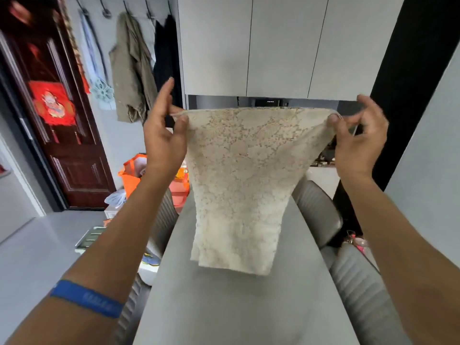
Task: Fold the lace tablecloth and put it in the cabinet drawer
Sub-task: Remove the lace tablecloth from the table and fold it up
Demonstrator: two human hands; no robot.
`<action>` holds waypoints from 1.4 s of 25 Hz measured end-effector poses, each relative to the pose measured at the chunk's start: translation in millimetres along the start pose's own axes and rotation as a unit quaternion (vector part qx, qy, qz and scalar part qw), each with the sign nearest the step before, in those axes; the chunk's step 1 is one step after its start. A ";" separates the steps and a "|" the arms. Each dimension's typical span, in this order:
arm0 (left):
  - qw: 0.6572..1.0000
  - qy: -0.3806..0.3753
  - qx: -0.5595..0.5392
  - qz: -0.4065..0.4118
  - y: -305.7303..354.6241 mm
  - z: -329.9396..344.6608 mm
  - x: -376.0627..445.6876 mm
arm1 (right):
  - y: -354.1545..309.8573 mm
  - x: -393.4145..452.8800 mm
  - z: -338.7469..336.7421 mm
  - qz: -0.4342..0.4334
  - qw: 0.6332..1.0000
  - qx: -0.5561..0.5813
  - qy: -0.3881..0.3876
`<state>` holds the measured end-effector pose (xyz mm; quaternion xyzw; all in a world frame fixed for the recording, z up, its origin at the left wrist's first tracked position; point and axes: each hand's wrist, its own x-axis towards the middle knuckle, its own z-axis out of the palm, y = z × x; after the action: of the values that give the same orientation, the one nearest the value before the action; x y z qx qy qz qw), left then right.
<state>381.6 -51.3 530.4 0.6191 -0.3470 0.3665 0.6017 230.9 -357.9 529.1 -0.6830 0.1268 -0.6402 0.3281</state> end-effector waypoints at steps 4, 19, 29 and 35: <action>0.995 -0.052 0.053 -0.065 56.9 -41.3 -88.9 | -13.3 -55.5 -74.2 -0.031 0.998 0.003 -0.050; 0.767 -0.423 0.317 -0.364 81.4 -131.6 -514.2 | 127.8 -403.1 -316.2 0.133 0.761 -0.230 -0.592; 0.739 -0.441 0.291 -0.419 73.9 -145.5 -521.2 | 119.1 -430.6 -313.8 0.257 0.701 -0.249 -0.617; 0.762 -0.393 0.295 -0.422 -6.8 -86.0 -478.9 | 158.8 -411.2 -236.4 0.242 0.761 -0.324 -0.507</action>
<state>149.3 29.3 110.4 0.9394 -0.1321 -0.1159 0.2943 -17.2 -301.1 98.6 -0.9201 0.3027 -0.0207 0.2478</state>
